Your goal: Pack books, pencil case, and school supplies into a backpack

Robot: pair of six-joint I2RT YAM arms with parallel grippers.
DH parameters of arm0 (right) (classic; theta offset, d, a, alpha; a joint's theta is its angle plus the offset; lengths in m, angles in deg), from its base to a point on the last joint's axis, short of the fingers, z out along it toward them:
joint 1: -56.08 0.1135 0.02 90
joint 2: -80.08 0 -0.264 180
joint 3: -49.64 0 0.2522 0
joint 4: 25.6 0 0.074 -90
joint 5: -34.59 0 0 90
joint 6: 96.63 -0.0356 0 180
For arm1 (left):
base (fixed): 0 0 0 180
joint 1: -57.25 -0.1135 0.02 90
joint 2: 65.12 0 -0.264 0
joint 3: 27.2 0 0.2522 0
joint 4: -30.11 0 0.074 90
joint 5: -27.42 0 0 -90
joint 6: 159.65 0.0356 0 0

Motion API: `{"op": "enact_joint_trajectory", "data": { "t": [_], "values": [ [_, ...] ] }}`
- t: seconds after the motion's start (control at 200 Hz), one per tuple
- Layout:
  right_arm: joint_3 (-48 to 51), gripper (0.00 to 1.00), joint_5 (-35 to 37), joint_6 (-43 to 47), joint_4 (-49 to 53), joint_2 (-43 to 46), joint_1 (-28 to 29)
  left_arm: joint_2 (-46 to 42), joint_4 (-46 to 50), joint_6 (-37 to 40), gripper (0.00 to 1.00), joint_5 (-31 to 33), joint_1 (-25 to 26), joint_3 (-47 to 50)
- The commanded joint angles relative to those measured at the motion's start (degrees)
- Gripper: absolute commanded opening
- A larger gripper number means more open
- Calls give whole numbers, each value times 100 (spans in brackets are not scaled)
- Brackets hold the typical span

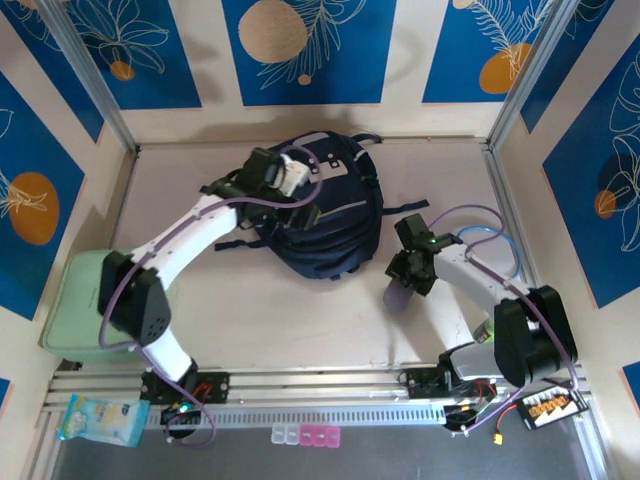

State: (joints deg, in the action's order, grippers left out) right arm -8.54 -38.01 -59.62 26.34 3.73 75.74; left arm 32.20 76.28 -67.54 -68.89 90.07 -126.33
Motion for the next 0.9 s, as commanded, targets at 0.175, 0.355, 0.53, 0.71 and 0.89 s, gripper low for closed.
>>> {"op": "enact_joint_trajectory", "data": {
  "t": [0.175, 0.355, 0.53, 0.71, 0.89],
  "values": [
    [262, 60, -561, -65, -586, 530, -411, 1403, 1115, 1679, 100, 458, 719, -1490],
    [320, 60, -697, -42, -700, 612, -577, 2226, 1775, 2011, 88, 589, 820, -2404],
    [449, 60, -829, -56, -891, 622, -672, 2654, 2000, 2131, 82, 640, 830, -2804],
    [497, 60, -949, -88, -1039, 581, -702, 2919, 2016, 2009, 65, 1115, 825, -3055],
    [474, 60, -979, -84, -1075, 569, -719, 2840, 1902, 1791, 48, 1223, 800, -3195]
  ]
}}
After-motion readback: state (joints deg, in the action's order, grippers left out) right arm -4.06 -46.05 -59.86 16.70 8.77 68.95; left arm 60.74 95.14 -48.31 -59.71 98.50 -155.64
